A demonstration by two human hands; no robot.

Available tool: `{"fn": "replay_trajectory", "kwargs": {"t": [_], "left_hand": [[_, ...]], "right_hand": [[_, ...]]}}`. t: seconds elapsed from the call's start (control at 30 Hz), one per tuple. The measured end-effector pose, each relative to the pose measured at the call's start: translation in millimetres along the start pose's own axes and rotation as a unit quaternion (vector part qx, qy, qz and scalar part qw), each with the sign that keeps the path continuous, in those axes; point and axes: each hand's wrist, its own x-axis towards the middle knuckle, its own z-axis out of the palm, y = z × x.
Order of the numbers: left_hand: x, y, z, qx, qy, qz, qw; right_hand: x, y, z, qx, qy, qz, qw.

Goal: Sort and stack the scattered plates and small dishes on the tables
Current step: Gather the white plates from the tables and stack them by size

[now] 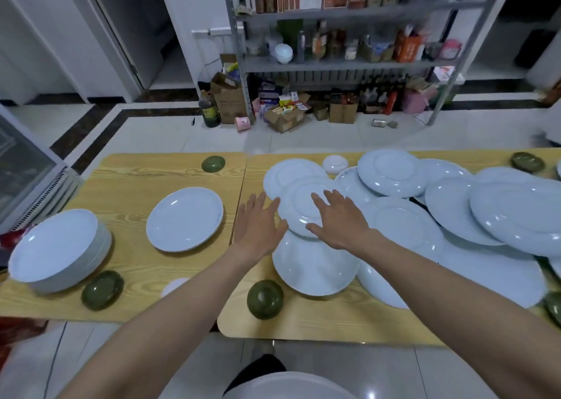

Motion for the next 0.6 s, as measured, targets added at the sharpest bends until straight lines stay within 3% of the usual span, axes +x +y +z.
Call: {"fn": "replay_trajectory", "kwargs": {"t": [0.43,0.6], "left_hand": [[51.2,26.2,22.2,0.017,-0.018,0.039,0.999],[73.1,26.2,37.5,-0.001,-0.031,0.038,0.999]], "right_hand": [[24.4,42.7,4.6,0.012,0.004,0.051,0.999],[37.3,52.4,8.8,0.063,0.003,0.083,0.995]]}}
